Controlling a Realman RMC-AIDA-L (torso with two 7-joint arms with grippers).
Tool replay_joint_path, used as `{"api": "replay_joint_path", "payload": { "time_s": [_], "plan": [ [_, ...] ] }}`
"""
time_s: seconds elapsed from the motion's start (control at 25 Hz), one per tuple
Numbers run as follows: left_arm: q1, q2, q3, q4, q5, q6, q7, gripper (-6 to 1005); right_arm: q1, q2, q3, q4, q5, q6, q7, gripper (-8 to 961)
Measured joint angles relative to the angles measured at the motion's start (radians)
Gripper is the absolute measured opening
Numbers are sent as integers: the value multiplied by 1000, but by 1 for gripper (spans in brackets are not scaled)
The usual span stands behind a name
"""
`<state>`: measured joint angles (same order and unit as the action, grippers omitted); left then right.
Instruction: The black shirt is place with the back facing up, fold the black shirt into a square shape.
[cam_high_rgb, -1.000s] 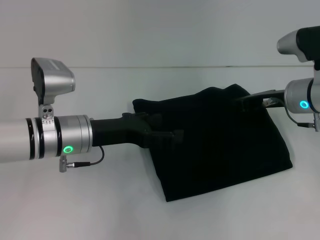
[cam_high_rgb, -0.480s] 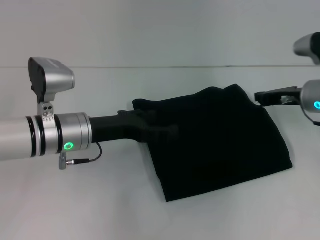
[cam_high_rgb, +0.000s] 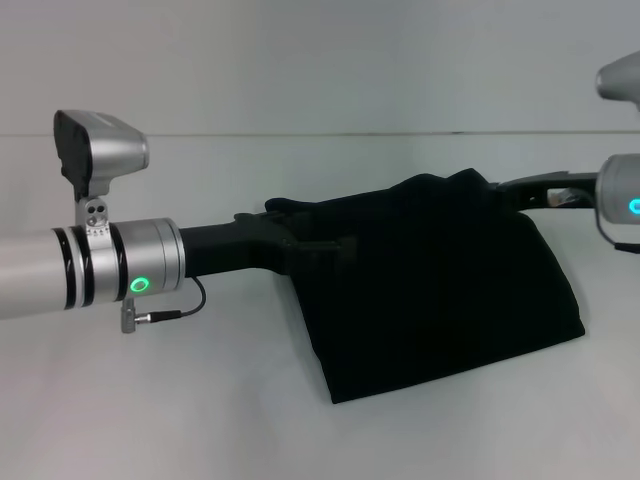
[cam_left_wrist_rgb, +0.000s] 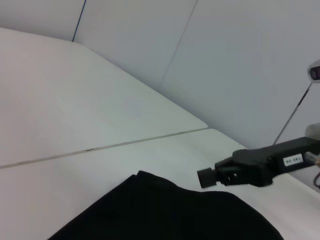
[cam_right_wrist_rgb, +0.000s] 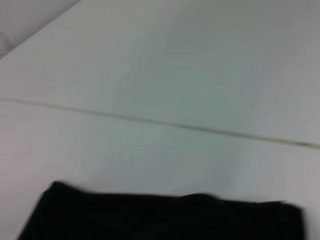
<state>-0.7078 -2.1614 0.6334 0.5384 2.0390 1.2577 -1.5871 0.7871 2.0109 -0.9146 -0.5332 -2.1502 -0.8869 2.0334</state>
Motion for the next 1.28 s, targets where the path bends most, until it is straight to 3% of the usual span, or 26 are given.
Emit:
{"api": "replay_joint_path", "payload": {
  "time_s": [0.44,0.76,1.04,1.28],
  "plan": [
    [7,0,2,0,0,-15,4,915,-2,4,-40,59,-41,74,9,0],
    [-1,0,0,-23,-3,-87,-32,913,-42,0,-29,-7,-36,84,2,2],
    [-33,2,5,-61,-4,-294,-259,911,-135,36,1,-205,70,-82,-67,5],
    [-56,9,3,-95,-3,-380,-387,910,-158,29,56,-211,151,-211,-190,7]
  ]
}}
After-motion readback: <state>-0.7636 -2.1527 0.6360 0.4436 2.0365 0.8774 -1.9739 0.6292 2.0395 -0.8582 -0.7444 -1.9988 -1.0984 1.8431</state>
